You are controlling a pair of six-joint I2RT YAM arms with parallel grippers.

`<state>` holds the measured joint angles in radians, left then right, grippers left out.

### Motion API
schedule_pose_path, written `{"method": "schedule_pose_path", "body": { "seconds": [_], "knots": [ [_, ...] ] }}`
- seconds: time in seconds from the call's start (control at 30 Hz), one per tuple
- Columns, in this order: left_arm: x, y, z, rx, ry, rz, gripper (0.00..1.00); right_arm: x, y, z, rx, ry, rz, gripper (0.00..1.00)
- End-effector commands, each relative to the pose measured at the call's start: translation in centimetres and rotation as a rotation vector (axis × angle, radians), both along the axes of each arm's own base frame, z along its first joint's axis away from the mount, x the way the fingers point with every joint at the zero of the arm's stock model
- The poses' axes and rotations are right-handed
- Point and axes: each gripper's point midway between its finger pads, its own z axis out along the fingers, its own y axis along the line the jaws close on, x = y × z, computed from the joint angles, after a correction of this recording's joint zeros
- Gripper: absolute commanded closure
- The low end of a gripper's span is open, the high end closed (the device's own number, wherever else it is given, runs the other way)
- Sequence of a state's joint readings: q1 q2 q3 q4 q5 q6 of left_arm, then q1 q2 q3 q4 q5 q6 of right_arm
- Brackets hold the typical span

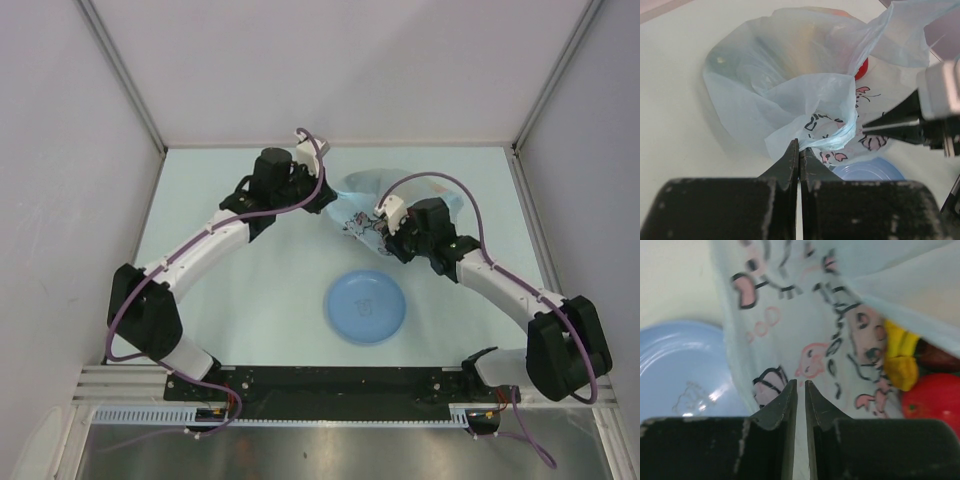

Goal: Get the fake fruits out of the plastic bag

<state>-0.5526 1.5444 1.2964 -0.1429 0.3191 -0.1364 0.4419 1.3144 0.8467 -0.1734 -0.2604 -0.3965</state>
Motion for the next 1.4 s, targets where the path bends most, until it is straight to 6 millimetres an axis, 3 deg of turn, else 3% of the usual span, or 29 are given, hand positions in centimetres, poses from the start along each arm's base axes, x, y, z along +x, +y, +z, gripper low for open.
{"method": "schedule_pose_path", "body": {
  "seconds": [0.0,0.07,0.23,0.3,0.37,0.43,0.47,0.53,0.77,0.87,1.0,1.03,1.1,1.2,1.23,1.27,1.33,1.37],
  "knots": [
    [0.5,-1.0,2.2,-0.05,-0.038,-0.005,1.0,-1.8,1.3,0.5,-0.002,-0.015,0.104,0.83],
    [0.6,-1.3,2.1,-0.046,-0.037,-0.008,0.99,-0.8,0.8,0.6,-0.008,-0.03,0.067,0.82],
    [0.7,-1.8,1.9,-0.03,-0.05,-0.015,0.97,5.4,-1.4,2.3,0.062,-0.09,-0.123,0.83],
    [0.8,-2.0,1.8,-0.024,-0.051,-0.017,0.98,7.6,-2.2,2.2,0.065,-0.101,-0.166,0.78],
    [1.0,-2.0,2.0,-0.02,-0.056,-0.014,0.97,8.7,-2.5,1.2,0.035,-0.112,-0.174,0.62],
    [1.2,-1.9,2.1,-0.016,-0.062,-0.003,0.82,9.5,-2.9,0.5,-0.007,-0.136,-0.172,0.42],
    [1.3,-1.8,2.0,-0.014,-0.063,0.002,0.76,9.8,-3.1,0.2,-0.02,-0.142,-0.177,0.39],
    [1.3,-1.9,2.0,-0.012,-0.067,0.003,0.66,10.2,-3.4,-1.0,-0.039,-0.134,-0.171,0.34],
    [1.1,-2.0,2.2,-0.012,-0.078,0.003,0.59,12.3,-3.5,-2.7,-0.069,-0.15,-0.184,0.31],
    [0.9,-1.9,2.0,-0.008,-0.077,0.003,0.59,12.8,-3.5,-4.3,-0.096,-0.127,-0.169,0.31],
    [0.8,-1.7,2.1,-0.003,-0.085,0.008,0.59,12.8,-3.1,-6.1,-0.125,-0.111,-0.12,0.4],
    [0.7,-1.7,2.2,-0.003,-0.09,0.006,0.58,12.8,-3.0,-6.3,-0.132,-0.111,-0.109,0.51],
    [0.8,-1.6,2.3,0.002,-0.1,0.009,0.58,13.0,-2.8,-6.1,-0.151,-0.13,-0.086,0.62],
    [1.1,-1.6,3.2,0.002,-0.124,0.014,0.57,14.0,-3.5,-3.9,-0.151,-0.191,-0.154,1.0],
    [1.3,-1.7,3.5,0.001,-0.132,0.013,0.57,14.0,-3.6,-3.1,-0.148,-0.207,-0.155,1.0],
    [1.6,-1.6,3.7,0.01,-0.144,0.015,0.56,13.6,-3.3,-0.8,-0.124,-0.241,-0.14,1.0],
    [2.1,-1.7,5.1,0.006,-0.183,0.019,0.56,12.6,-2.9,1.0,-0.111,-0.246,-0.108,1.0],
    [2.3,-1.6,5.4,0.014,-0.201,0.022,0.55,11.7,-2.3,3.3,-0.074,-0.273,-0.07,1.0]
  ]
}}
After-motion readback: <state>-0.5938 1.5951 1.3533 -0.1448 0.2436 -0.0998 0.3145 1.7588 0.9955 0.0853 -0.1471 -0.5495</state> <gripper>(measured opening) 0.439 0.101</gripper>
